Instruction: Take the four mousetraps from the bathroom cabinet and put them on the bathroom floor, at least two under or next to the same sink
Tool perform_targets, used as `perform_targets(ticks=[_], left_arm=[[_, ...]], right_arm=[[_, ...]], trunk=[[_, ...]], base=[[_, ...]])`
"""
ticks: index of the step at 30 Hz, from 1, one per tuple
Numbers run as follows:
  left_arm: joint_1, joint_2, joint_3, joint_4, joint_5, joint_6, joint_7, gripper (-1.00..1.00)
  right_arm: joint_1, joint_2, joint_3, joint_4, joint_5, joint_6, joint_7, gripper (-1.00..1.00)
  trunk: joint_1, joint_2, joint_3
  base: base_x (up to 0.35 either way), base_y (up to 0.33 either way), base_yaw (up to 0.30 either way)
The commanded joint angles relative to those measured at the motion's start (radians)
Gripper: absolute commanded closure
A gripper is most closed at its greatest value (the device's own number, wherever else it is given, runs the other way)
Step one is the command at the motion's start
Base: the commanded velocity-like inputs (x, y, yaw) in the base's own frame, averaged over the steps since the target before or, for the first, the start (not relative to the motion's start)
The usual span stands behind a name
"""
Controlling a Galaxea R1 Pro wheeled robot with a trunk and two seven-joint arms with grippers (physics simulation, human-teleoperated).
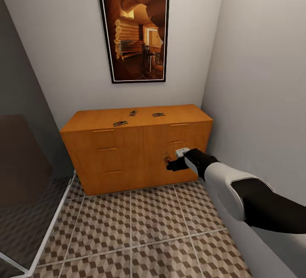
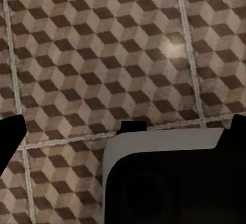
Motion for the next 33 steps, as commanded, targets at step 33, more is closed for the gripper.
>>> perform_targets(ticks=[33], left_arm=[[0.001, -0.001, -0.002, 0.007, -0.001, -0.001, 0.005, -1.0]], right_arm=[[0.82, -0.067, 0.003, 0.007, 0.19, -0.901, -0.125, 1.0]], trunk=[[0.0, 0.0, -0.001]], base=[[0.0, 0.0, 0.0]])
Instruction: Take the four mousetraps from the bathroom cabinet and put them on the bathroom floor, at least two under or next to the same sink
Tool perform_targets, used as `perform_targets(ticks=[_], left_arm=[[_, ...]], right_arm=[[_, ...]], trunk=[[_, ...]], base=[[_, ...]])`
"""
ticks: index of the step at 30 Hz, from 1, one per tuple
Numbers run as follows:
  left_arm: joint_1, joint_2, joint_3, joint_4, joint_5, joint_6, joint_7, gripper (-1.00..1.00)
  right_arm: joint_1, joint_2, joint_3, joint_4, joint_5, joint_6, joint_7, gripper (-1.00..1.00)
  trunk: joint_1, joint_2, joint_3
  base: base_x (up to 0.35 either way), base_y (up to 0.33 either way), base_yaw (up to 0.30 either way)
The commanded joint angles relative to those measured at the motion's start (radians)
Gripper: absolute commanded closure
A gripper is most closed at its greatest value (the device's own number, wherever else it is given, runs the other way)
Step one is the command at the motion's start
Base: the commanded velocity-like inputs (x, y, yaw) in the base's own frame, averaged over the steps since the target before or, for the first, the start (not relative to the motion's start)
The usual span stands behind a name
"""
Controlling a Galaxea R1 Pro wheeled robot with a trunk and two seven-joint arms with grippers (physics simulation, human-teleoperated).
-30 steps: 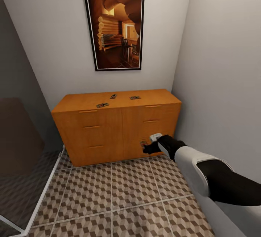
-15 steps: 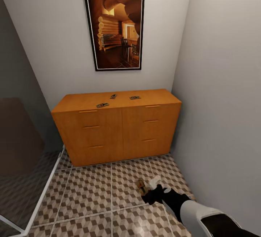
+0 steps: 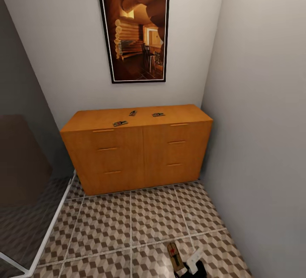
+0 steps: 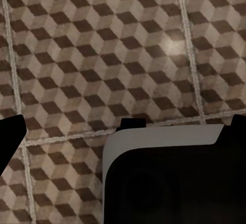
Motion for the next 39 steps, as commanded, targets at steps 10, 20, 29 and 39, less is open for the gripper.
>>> perform_targets(ticks=[10, 20, 29, 39], left_arm=[[0.0, -0.005, -0.002, 0.003, -0.001, 0.0, 0.005, -1.0], [0.0, -0.006, -0.001, 0.005, -0.001, 0.001, 0.005, -1.0], [0.006, -0.012, 0.006, -0.009, -0.008, 0.004, -0.001, -1.0], [0.063, -0.068, 0.007, -0.065, -0.066, 0.06, -0.023, -1.0]], right_arm=[[0.131, 0.011, 0.006, 0.001, -0.017, -0.235, -0.262, 1.0], [0.145, 0.08, 0.001, -0.006, -0.035, -0.279, -0.645, 1.0], [0.151, 0.092, 0.004, -0.011, -0.027, -0.286, -0.672, 1.0], [0.179, 0.076, 0.005, -0.013, -0.026, -0.3, -0.669, 1.0]], trunk=[[0.0, 0.0, -0.001], [0.0, 0.0, -0.001], [0.0, 0.0, -0.001], [0.0, 0.0, -0.001]], base=[[0.0, 0.0, 0.0], [0.0, 0.0, 0.0], [0.0, 0.0, 0.0], [0.0, 0.0, 0.0]])
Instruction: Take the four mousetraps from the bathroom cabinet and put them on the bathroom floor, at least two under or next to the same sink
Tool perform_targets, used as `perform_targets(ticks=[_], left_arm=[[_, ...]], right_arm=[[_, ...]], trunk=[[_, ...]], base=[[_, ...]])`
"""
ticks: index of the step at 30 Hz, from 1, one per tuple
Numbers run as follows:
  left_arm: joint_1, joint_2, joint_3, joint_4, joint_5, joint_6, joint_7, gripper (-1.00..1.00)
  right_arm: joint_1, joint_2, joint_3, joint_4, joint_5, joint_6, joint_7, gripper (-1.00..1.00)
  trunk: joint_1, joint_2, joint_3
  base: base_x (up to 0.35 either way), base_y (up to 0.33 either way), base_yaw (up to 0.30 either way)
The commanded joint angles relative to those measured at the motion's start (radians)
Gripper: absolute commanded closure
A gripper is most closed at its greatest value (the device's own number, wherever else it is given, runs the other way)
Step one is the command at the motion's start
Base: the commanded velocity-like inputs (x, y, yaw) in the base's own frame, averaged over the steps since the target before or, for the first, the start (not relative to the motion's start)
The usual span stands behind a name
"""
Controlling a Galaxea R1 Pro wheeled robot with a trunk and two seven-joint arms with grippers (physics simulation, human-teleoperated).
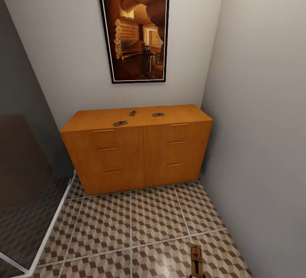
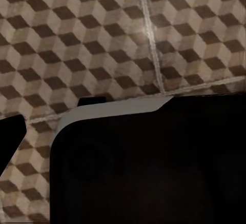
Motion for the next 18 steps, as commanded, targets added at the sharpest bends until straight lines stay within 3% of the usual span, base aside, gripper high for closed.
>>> perform_targets(ticks=[1, 18], left_arm=[[0.006, -0.005, -0.001, -0.007, -0.013, 0.005, 0.005, -1.0], [0.095, -0.011, 0.002, -0.102, -0.108, 0.1, 0.016, -1.0]], right_arm=[[0.0, 0.0, 0.008, 0.001, 0.0, 0.0, -0.006, 1.0], [0.0, -0.017, 0.008, 0.001, -0.001, -0.012, -0.007, 1.0]], trunk=[[0.0, 0.0, -0.001], [0.0, 0.0, -0.001]], base=[[0.0, 0.0, 0.0], [0.0, 0.0, 0.0]])
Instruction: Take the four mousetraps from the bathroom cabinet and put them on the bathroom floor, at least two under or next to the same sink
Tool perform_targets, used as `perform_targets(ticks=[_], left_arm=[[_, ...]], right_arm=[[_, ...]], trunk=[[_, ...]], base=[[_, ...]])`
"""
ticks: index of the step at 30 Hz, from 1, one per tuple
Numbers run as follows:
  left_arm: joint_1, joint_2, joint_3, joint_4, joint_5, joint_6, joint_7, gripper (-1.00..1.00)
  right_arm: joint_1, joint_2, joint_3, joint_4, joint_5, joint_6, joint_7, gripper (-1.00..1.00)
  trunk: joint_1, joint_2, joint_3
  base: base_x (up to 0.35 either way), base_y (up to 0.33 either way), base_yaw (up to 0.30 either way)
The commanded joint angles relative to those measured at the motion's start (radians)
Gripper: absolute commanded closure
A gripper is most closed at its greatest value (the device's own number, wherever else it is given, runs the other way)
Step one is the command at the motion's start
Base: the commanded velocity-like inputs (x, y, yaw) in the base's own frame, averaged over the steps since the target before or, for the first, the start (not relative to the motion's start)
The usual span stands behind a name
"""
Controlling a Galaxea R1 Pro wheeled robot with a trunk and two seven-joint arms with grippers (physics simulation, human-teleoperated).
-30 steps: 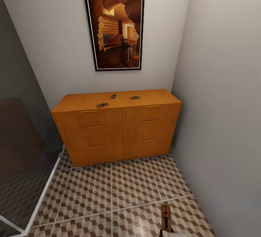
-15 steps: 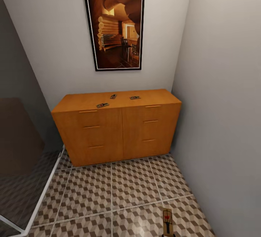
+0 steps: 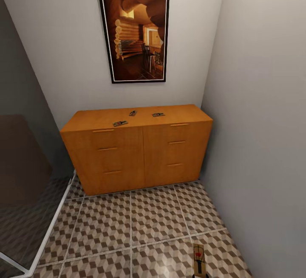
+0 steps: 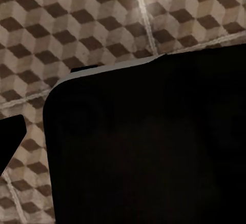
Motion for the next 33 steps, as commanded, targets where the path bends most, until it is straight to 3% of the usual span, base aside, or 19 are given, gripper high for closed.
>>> perform_targets(ticks=[1, 4, 5, 12, 18, 22, 33], left_arm=[[0.001, 0.0, -0.001, -0.007, -0.015, 0.005, 0.007, -1.0], [0.001, -0.001, -0.001, -0.024, -0.032, 0.022, 0.022, -1.0], [0.001, -0.002, -0.001, -0.574, -0.084, 0.362, 0.032, -1.0], [-0.001, -0.016, -0.001, -0.757, -0.08, 0.432, 0.07, -1.0], [-0.001, -0.023, -0.001, -0.975, -0.08, 0.625, 0.072, -1.0], [-0.001, -0.031, -0.002, -1.075, -0.08, 0.677, 0.072, -1.0], [-0.016, -0.039, -0.003, -1.167, -0.082, 0.736, 0.073, -1.0]], right_arm=[[-0.001, -0.005, 0.008, 0.001, -0.001, -0.004, -0.006, 1.0], [-0.001, -0.016, 0.008, 0.002, -0.003, -0.016, -0.005, 1.0], [-0.001, -0.018, 0.008, 0.003, -0.003, -0.018, -0.005, 1.0], [-0.001, -0.041, 0.008, 0.007, -0.005, -0.023, 0.032, 1.0], [-0.001, -0.053, 0.007, 0.009, -0.006, -0.023, 0.114, 1.0], [-0.001, -0.053, 0.007, 0.009, -0.007, -0.023, 0.128, 1.0], [-0.001, -0.052, 0.006, 0.009, -0.007, -0.023, 0.132, 1.0]], trunk=[[0.0, 0.0, -0.001], [0.0, 0.0, -0.001], [0.0, 0.0, -0.001], [0.0, 0.0, -0.001], [0.0, 0.0, -0.001], [0.0, 0.0, -0.001], [0.0, 0.0, -0.001]], base=[[0.0, 0.0, 0.0], [0.0, 0.0, 0.0], [0.0, 0.0, 0.0], [0.0, 0.0, 0.0], [0.0, 0.0, 0.0], [0.0, 0.0, 0.0], [0.0, 0.0, 0.0]])
